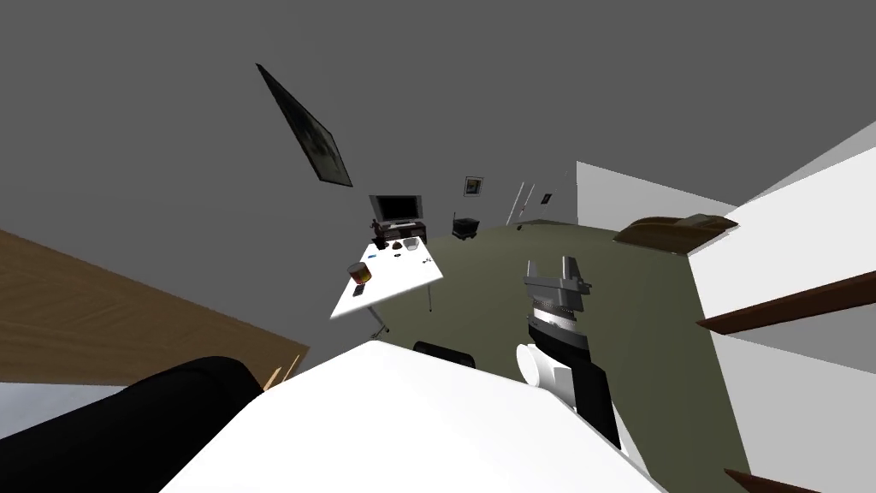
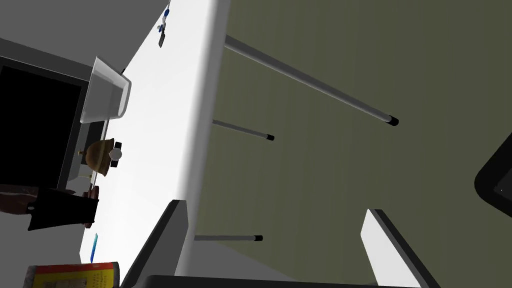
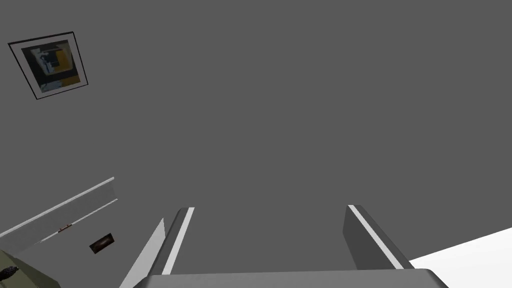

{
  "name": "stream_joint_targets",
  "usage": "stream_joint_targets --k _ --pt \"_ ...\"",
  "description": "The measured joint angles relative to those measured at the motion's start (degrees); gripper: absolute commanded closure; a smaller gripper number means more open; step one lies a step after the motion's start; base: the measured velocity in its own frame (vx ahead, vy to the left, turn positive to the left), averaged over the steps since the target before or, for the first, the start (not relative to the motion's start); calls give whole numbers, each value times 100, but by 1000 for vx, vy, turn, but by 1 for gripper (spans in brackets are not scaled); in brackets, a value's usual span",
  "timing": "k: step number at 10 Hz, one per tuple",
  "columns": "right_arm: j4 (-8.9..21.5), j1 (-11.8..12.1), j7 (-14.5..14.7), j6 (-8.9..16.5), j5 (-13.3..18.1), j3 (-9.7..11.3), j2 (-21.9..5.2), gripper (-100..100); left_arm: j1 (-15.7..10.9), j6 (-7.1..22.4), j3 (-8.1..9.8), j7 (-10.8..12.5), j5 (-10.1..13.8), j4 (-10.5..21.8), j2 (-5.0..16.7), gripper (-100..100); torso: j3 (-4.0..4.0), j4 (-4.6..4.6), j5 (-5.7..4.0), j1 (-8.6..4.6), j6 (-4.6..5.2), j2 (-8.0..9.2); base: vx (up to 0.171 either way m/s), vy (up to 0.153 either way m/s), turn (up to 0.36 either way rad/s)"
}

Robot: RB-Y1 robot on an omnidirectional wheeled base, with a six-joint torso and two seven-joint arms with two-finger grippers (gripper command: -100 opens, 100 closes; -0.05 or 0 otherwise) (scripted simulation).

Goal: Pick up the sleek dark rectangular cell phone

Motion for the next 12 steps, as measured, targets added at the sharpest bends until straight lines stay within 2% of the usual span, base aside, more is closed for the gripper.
stream_joint_targets --k 2,4,5,7,8,9,10,11,12 --pt "0 -1 0 0 0 1 0 0 128 103 -261 -1 211 416 201 -100 -4 -1 0 -1 4 -7 51 -20 -309" --pt "0 -1 0 0 0 1 0 0 403 64 -401 85 387 608 608 -100 -4 -1 0 2 5 -7 58 -16 -391" --pt "0 0 0 0 0 0 0 0 645 35 -500 126 519 683 884 -100 -7 -3 -1 5 4 -12 52 7 -182" --pt "0 0 0 0 0 0 0 0 697 158 -634 90 661 929 1089 -100 -7 -2 1 7 5 -13 53 1 -269" --pt "0 1 0 0 0 -1 0 0 735 162 -692 102 707 1059 1210 -100 -6 -2 2 8 -1 -10 13 10 21" --pt "0 1 0 0 0 -1 0 0 706 96 -755 135 705 1225 1230 -100 0 1 2 7 -3 0 31 1 -339" --pt "0 -1 0 0 0 0 0 0 786 128 -812 95 764 1359 1297 -100 -1 1 1 7 5 -2 68 19 -443" --pt "0 0 0 0 0 0 -1 0 820 -28 -1046 138 807 1777 1435 -100 -6 -2 2 15 3 -11 58 23 -168" --pt "0 1 0 0 0 -1 -1 0 882 -62 -1084 167 861 1880 1575 -100 -7 -2 3 14 -1 -13 49 7 -315"
